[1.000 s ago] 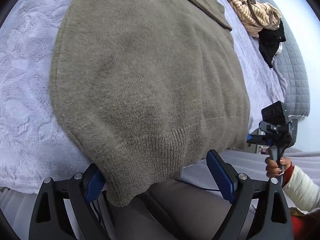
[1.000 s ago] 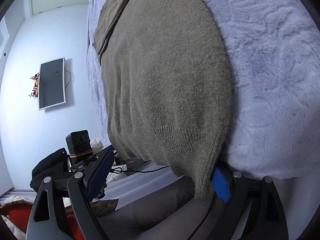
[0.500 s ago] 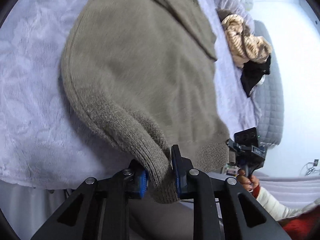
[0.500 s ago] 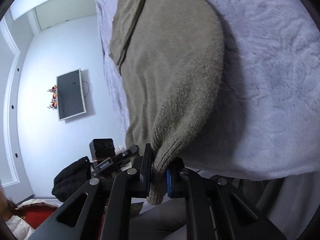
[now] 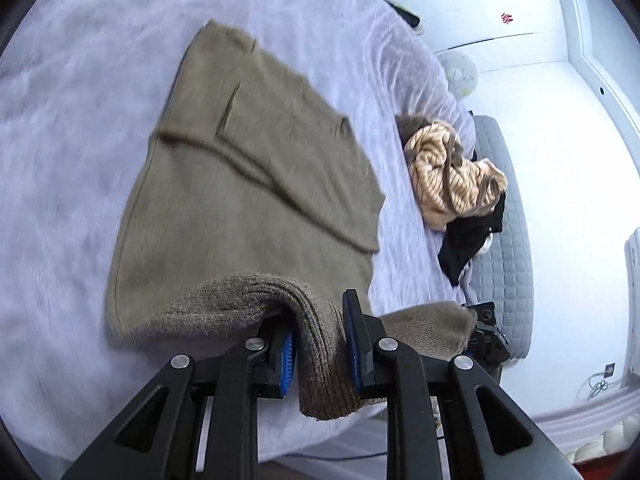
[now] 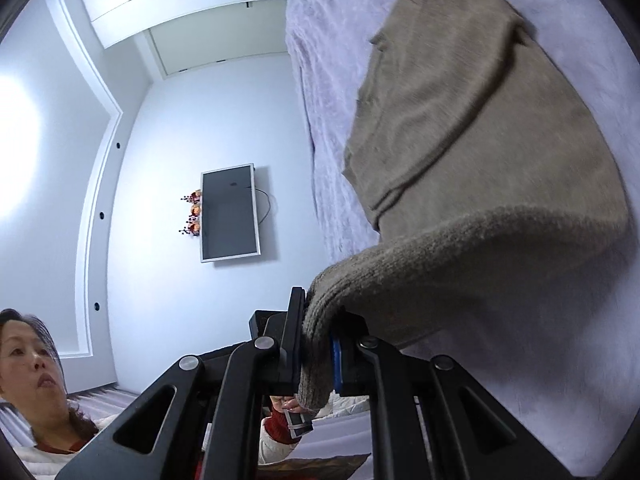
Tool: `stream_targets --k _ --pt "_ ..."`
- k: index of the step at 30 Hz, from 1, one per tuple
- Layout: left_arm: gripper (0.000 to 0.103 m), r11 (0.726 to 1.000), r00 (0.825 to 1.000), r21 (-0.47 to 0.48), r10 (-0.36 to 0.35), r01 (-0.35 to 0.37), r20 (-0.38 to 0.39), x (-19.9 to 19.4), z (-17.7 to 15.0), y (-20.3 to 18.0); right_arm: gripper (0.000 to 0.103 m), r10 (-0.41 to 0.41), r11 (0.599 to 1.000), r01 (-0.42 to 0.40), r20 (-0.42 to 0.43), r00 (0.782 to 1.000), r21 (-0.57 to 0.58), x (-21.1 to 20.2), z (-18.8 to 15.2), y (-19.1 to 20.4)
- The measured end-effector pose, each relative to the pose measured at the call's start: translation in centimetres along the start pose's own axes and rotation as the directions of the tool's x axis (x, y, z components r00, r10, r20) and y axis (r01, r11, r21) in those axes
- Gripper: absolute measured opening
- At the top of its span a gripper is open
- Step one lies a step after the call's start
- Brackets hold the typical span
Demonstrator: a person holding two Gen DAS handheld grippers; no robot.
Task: Fold small clothes
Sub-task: 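Lift the hem with both tools and fold it up onto the collar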
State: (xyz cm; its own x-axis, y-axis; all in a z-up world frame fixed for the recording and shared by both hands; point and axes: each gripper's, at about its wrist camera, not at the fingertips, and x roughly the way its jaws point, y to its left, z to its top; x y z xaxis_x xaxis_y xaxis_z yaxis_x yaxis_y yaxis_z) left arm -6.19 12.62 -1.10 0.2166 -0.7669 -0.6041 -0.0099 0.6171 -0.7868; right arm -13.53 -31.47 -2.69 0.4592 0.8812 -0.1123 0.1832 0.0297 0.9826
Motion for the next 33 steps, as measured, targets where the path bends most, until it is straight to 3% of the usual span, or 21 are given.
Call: stream_targets --k 7,16,22,27,30,33 --pt "0.022 0.997 0.995 0.058 0.041 -0.047 0.091 2.0 7.9 -2.1 0.009 -0.001 0.998 0.002 0.007 1.0 -0.069 1.9 8.5 2.7" --pt "0.022 0.991 0.986 0.086 0.09 -0.103 0.137 6.8 15.9 -3.2 0.009 -0.015 0.998 0.019 0.06 0.998 -0.061 4.3 18.4 2.2" --pt "0.022 0.978 0.976 0.08 0.185 -0.194 0.116 11.1 19.3 -0.5 0.009 -0.123 0.992 0.122 0.059 0.991 0.014 6.3 23.1 -2.3" --pt "0.024 0.928 0.929 0.064 0.363 -0.368 0.072 14.8 20.0 2.6 0.009 -0.247 0.965 0.24 0.065 0.967 0.106 7.4 25.5 -7.4" --pt "0.024 0.937 0.936 0.032 0.347 -0.349 0.063 15.2 20.1 3.8 0.01 -0.335 0.934 0.323 0.064 0.94 0.15 7.7 26.4 -9.6" --pt "0.024 0.927 0.928 0.054 0.369 -0.371 0.048 15.1 20.4 3.3 0.01 -0.391 0.914 0.38 0.059 0.919 0.143 7.9 26.9 -9.3"
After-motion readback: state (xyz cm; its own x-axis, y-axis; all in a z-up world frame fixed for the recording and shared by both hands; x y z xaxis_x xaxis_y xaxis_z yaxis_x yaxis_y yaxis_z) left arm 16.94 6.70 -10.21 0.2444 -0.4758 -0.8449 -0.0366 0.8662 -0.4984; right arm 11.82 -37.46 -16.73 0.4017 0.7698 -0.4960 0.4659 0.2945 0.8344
